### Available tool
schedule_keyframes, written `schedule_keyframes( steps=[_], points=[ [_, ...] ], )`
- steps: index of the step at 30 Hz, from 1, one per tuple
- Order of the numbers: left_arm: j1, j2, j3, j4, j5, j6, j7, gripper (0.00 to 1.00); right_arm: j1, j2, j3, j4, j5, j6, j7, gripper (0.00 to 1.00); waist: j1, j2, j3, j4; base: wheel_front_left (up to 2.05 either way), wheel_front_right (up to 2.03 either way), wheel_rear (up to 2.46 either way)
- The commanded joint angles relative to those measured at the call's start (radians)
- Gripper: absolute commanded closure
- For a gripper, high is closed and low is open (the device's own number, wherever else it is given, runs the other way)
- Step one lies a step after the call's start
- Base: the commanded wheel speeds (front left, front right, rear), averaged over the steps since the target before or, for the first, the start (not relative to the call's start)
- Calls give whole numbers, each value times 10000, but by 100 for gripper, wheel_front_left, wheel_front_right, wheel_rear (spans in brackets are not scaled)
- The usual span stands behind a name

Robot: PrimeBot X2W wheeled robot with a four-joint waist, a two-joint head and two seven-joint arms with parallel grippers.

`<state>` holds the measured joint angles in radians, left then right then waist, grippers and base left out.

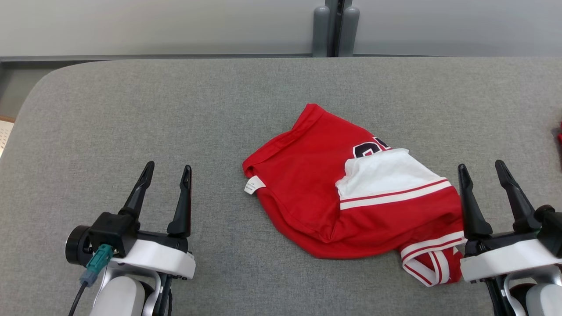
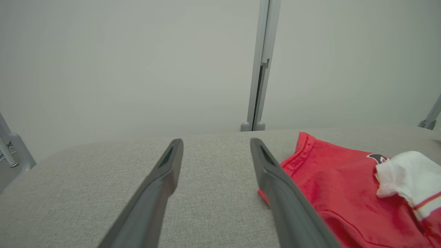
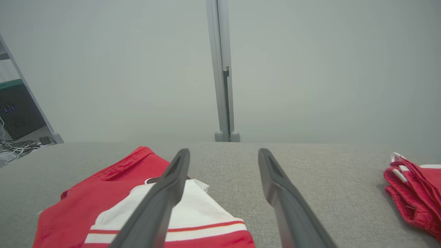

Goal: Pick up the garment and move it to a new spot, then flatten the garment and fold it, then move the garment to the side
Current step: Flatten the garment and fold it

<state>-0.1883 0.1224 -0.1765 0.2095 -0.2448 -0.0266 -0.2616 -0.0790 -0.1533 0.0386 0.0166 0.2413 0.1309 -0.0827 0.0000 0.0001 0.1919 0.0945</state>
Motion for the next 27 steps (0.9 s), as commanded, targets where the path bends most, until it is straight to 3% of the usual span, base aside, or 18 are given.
schedule_keyframes(
  steps=[1,10,27],
  points=[
    [82,52,46,7,84,-26,-40,0,101,-47,6,-219,-88,-4,131,0,0,-1,-111,-10,0,0,0],
    [618,128,-19,73,116,11,-40,0,1001,56,440,-1472,-414,-4,1153,0,0,-1,-718,-45,0,0,0],
    [985,336,-96,-59,12,207,130,0,1551,328,290,-1705,-331,-4,1314,0,0,-1,-1049,-165,0,0,0]
  ],
)
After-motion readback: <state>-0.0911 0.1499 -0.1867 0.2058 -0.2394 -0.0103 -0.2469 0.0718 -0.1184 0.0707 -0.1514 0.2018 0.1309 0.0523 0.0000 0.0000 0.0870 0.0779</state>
